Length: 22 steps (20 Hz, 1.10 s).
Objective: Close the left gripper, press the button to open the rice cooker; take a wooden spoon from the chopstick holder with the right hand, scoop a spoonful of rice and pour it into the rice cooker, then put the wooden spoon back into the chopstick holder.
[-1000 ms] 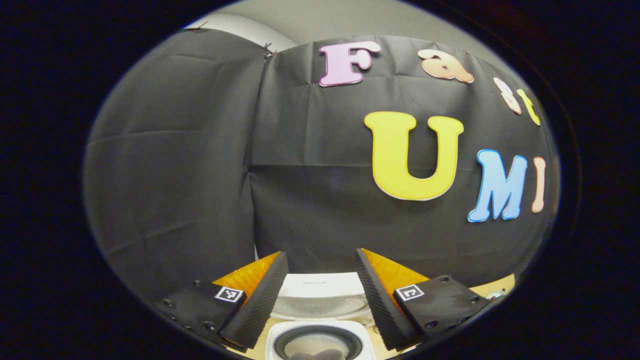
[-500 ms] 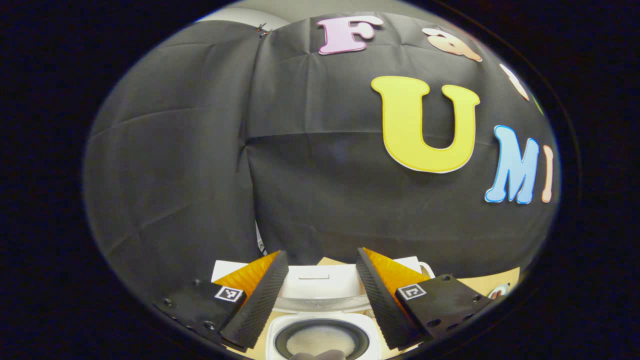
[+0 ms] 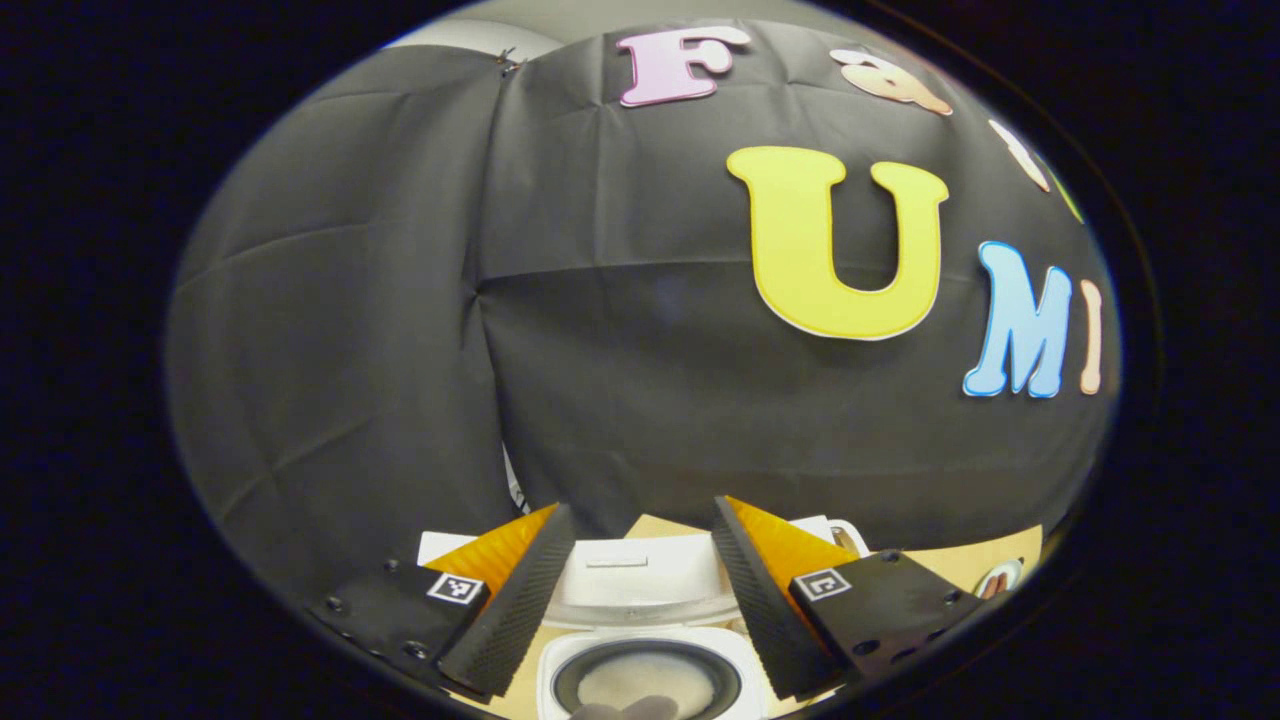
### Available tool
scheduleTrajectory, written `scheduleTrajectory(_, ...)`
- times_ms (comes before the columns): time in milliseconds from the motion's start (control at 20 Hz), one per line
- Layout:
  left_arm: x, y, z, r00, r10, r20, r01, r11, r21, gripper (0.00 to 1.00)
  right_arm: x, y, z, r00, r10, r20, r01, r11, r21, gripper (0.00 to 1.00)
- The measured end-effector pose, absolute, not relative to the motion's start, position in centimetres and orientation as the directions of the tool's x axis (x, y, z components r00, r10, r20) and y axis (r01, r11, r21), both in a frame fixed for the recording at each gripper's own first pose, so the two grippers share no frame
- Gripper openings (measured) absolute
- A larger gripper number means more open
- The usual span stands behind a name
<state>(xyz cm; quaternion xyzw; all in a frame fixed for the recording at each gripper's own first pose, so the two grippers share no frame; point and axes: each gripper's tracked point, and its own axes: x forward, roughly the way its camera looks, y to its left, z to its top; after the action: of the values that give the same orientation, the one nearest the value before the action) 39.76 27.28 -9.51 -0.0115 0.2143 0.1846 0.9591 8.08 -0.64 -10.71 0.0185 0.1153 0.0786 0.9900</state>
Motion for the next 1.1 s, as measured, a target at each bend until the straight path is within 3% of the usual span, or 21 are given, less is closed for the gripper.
scheduleTrajectory(400,38.4,27.0,-10.3,0.803,0.352,-0.480,-0.388,0.921,0.026,0.97,7.7,-0.8,-11.2,0.954,0.176,-0.243,-0.159,0.983,0.088,0.99)
scheduleTrajectory(1050,24.6,20.8,-16.5,0.698,0.216,-0.683,-0.341,0.939,-0.051,0.96,6.9,-1.9,-12.5,0.946,0.191,-0.261,-0.148,0.974,0.173,0.96)
scheduleTrajectory(1100,23.8,20.4,-17.7,0.686,0.210,-0.697,-0.334,0.942,-0.044,0.97,6.8,-2.0,-12.8,0.945,0.192,-0.266,-0.146,0.972,0.183,1.00)
